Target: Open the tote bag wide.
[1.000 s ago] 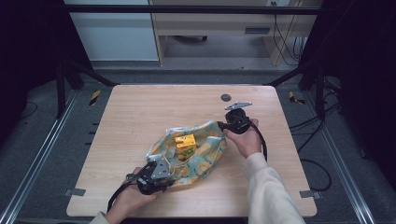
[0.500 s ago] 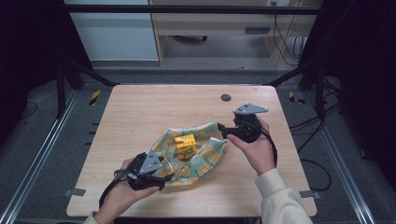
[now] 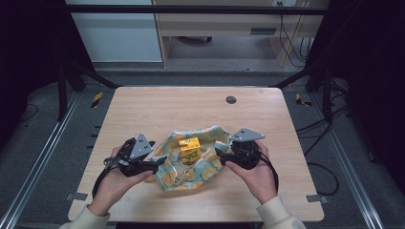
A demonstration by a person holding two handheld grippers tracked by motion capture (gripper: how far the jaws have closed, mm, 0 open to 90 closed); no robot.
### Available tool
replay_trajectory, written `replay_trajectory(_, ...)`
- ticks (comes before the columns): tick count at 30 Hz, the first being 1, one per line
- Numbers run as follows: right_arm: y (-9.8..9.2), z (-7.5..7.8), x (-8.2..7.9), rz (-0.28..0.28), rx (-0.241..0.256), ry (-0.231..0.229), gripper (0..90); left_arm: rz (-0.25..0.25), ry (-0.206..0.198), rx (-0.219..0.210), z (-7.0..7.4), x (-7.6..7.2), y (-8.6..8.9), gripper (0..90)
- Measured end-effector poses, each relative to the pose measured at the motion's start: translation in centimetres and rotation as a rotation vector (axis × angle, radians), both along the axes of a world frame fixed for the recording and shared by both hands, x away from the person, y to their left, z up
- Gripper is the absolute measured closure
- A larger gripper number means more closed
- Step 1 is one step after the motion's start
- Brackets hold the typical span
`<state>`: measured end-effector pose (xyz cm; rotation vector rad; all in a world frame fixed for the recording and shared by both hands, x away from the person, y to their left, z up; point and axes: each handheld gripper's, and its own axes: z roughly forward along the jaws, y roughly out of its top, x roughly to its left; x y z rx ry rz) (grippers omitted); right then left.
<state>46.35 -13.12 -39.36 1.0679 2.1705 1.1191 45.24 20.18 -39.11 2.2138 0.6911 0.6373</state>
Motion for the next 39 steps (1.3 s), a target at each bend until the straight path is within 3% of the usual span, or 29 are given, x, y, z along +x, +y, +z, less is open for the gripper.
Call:
replay_trajectory(5,0.4,-1.3,0.3,0.004,0.011,0.032,18.9,0.036,0.012,0.015,-1.1,0.9,0.6,33.0)
replay_trajectory(12,1.8,-1.0,0.7,0.024,0.016,0.033,12.8,0.036,0.046,0.002,-2.5,1.6,0.7,30.2)
replay_trajectory(14,2.4,-1.2,0.9,0.043,-0.005,0.051,9.7,0.033,0.057,-0.001,-3.2,1.7,0.7,29.9)
replay_trajectory(16,3.4,-2.6,1.0,0.075,-0.063,0.097,8.2,0.023,0.060,-0.026,-4.0,1.5,0.7,31.2)
replay_trajectory(19,3.7,-3.9,1.0,0.088,-0.079,0.129,11.9,0.001,0.076,-0.011,-4.5,1.4,0.5,35.4)
replay_trajectory(23,4.0,-4.8,0.4,0.111,-0.103,0.153,25.1,-0.022,0.116,0.016,-5.5,1.2,0.3,43.5)
replay_trajectory(25,3.9,-5.6,0.0,0.130,-0.117,0.173,41.2,-0.024,0.126,0.024,-5.7,1.1,0.3,54.3)
replay_trajectory(27,3.9,-6.2,-0.3,0.142,-0.122,0.177,49.2,-0.035,0.144,0.031,-5.9,1.1,0.2,61.2)
replay_trajectory(28,3.8,-6.8,-0.6,0.165,-0.133,0.182,63.5,-0.036,0.146,0.038,-6.0,1.0,0.1,68.4)
replay_trajectory(29,3.8,-6.8,-0.6,0.165,-0.133,0.182,63.5,-0.036,0.146,0.038,-6.0,1.0,0.1,71.8)
replay_trajectory(30,3.8,-7.0,-0.7,0.168,-0.134,0.187,69.1,-0.040,0.145,0.040,-6.0,0.9,0.0,71.8)
replay_trajectory(32,3.5,-6.8,-0.9,0.181,-0.123,0.170,82.7,-0.051,0.125,0.035,-5.5,0.6,0.0,82.3)
replay_trajectory(34,3.4,-6.5,-1.0,0.179,-0.114,0.161,84.9,-0.061,0.120,0.027,-5.1,0.3,0.0,84.3)
replay_trajectory(36,2.4,-5.6,-1.7,0.175,-0.112,0.135,87.5,-0.090,0.131,0.047,-5.0,0.0,-0.1,87.6)
replay_trajectory(39,1.6,-5.6,-2.2,0.168,-0.126,0.135,87.9,-0.105,0.150,0.080,-5.6,-0.1,-0.4,88.4)
